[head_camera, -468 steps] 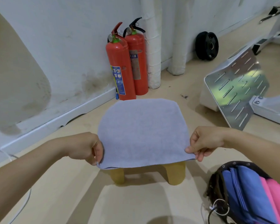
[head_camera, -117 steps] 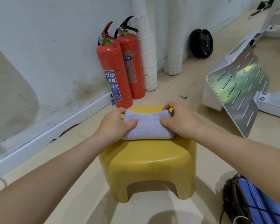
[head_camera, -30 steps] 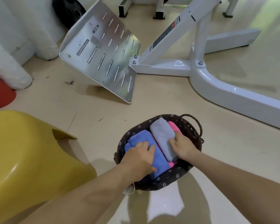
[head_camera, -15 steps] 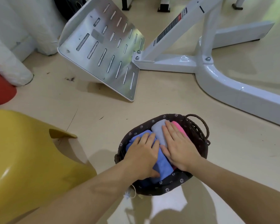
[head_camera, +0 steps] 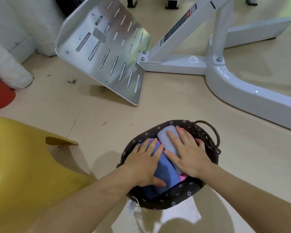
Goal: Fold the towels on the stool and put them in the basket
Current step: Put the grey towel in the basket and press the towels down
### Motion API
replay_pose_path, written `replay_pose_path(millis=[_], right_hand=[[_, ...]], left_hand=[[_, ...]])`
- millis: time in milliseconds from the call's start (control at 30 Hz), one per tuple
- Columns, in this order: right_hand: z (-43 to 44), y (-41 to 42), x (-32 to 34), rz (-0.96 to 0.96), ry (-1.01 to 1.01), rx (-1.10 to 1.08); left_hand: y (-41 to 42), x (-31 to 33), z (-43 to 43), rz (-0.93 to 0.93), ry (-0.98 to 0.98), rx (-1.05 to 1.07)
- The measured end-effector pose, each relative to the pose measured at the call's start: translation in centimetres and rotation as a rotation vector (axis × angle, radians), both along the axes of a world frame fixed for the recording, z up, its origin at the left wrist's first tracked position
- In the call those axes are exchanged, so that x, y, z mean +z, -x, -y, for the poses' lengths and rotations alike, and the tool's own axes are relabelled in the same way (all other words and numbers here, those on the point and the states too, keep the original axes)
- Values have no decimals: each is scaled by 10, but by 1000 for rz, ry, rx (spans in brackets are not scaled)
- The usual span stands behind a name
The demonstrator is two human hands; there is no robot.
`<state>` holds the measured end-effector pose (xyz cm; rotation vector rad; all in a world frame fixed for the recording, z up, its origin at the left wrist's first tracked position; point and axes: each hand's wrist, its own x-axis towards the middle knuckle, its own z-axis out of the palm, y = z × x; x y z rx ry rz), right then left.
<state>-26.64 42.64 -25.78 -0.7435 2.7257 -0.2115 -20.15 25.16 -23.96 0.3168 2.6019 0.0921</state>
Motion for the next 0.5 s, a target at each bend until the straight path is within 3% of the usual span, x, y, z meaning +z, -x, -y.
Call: replay_pose_path(millis=[133,233,333,400,500], right_hand=[[2,6,23,-223,172,-36],[0,19,37,-387,184,-145],[-10,25,43,-341,86,-333],[-20,27,44,-206,51,-439],[-38,30,37,-11,177,-588]], left_hand=[[2,25,5,-175,-44,37],[-2,46,12,-396,-64,112],[-19,54,27,-562,-45,207],[-35,55,39,-529,-28,307],[-59,56,49,-208,4,515]])
